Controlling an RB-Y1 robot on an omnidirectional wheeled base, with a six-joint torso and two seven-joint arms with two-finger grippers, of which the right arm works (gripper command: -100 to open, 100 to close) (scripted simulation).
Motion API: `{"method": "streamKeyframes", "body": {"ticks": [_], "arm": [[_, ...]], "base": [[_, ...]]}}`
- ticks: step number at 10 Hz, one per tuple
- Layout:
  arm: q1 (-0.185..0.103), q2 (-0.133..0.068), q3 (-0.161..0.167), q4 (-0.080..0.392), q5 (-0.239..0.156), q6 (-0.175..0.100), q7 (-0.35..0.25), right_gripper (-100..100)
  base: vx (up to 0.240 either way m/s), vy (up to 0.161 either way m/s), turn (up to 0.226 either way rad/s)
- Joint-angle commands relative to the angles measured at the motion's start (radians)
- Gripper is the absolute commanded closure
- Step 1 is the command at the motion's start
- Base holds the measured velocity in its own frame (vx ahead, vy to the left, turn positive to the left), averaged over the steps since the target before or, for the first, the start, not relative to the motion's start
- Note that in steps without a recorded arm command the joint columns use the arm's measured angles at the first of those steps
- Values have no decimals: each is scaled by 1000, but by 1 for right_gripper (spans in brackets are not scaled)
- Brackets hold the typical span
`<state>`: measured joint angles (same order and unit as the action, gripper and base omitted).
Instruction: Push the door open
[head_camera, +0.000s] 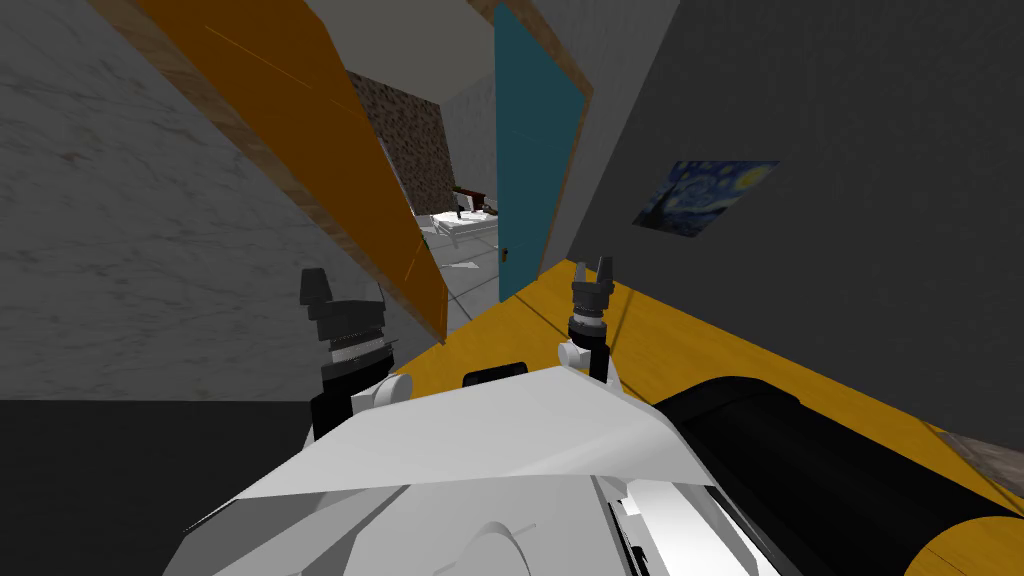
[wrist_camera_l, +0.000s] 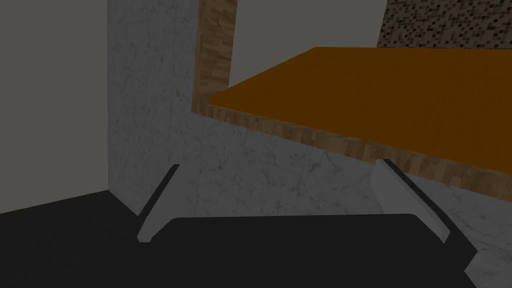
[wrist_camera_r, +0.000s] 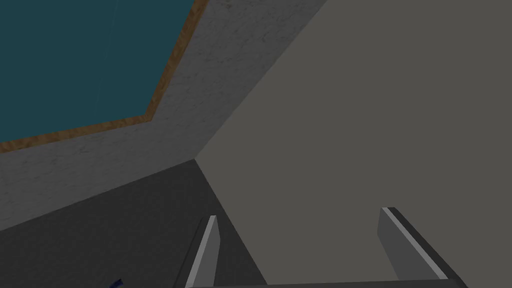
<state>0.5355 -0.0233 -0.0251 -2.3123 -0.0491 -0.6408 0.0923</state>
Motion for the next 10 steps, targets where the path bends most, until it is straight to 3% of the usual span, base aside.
{"method": "streamKeyframes", "body": {"ticks": [1,10], "arm": [[-13,-5,2,31,6,-4,-7,-100],[-89,-28,14,209,42,-27,-46,-100]], "base": [[192,0,23],[85,-35,24]]}}
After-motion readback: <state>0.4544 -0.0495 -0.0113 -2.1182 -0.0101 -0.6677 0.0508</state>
